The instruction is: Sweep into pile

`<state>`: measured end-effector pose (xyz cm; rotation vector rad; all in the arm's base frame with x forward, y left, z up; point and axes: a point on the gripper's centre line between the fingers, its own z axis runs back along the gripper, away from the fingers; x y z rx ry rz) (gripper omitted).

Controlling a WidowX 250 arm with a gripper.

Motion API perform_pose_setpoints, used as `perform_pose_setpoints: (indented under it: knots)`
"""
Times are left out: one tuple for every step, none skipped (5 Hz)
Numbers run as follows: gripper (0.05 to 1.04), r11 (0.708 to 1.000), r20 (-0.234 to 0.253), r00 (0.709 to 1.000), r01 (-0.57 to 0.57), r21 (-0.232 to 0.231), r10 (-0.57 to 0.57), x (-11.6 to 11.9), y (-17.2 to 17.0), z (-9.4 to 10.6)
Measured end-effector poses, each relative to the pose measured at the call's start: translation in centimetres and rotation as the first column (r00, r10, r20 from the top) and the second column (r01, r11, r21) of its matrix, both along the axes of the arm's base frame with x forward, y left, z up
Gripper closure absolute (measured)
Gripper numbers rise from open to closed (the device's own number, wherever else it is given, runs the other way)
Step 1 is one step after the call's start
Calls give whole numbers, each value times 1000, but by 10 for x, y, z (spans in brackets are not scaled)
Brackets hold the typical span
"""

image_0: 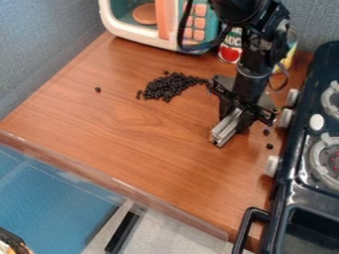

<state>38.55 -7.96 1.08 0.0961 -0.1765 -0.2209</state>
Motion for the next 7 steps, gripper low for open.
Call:
perform_pose_setpoints:
  knots:
    - [691,998,15,998,-55,-9,56,9,6,-1]
    - [691,988,27,988,-153,-12,153,13,17,-1]
    - [691,972,29,972,-235,-11,235,13,31,-1]
    - [691,950,22,950,-311,-6,311,12,51,-2]
    - [691,935,23,934,-356,3,355,10,68,-2]
    - [691,922,26,922,-386,7,386,10,76,-3]
    - [691,899,26,899,-437,14,437,8,99,-2]
